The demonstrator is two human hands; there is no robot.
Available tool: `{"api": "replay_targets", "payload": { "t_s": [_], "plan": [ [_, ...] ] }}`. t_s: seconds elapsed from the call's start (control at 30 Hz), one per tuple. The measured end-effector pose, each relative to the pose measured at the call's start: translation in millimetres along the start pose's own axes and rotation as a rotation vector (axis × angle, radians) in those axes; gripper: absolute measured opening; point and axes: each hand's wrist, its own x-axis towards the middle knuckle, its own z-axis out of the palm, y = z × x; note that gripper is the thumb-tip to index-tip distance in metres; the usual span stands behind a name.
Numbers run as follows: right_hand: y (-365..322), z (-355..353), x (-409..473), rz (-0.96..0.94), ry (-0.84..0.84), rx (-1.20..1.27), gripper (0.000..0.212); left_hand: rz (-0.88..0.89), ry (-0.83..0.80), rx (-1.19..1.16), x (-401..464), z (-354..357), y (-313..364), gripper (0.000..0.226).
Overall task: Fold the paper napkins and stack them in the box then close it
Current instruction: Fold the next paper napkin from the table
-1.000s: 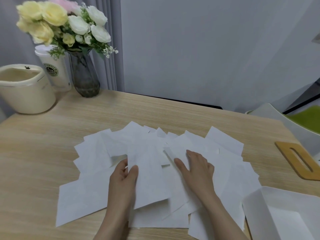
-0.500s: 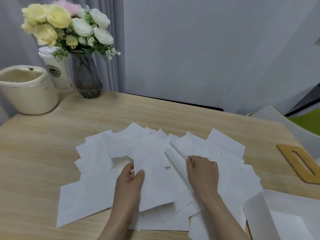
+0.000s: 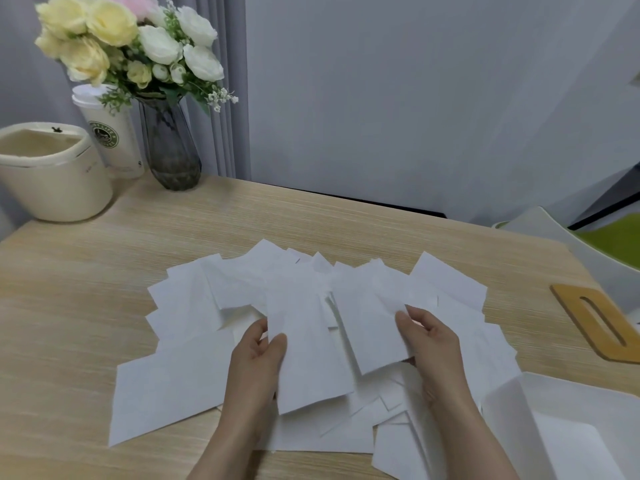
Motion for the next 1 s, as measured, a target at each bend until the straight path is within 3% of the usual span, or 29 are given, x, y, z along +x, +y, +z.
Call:
{"api": "replay_targets", "payload": {
  "t_s": [0.2, 0.37, 0.63, 0.8, 1.0],
  "plan": [
    [6, -12, -6, 0.049, 0.101, 0.084, 0.008, -0.004, -0.019, -0.076, -3, 4, 0, 0.049],
    [14, -18, -10, 0.039, 0.052, -0.115, 0.007, -0.029, -0.036, -0.052, -3, 4, -4, 0.031],
    [25, -20, -14, -0.094, 0.069, -0.4, 0.012, -0.004, -0.036, -0.015, -4, 3, -4, 0.036],
    [15, -16, -22, -0.164, 0.045, -0.189, 0.014, 0.012, -0.017, -0.04, -4, 3, -4, 0.037],
    [10, 5, -41, 0.04, -0.166, 0.065, 0.016, -0.046, -0.018, -0.069, -1, -2, -7, 0.026]
  ]
}}
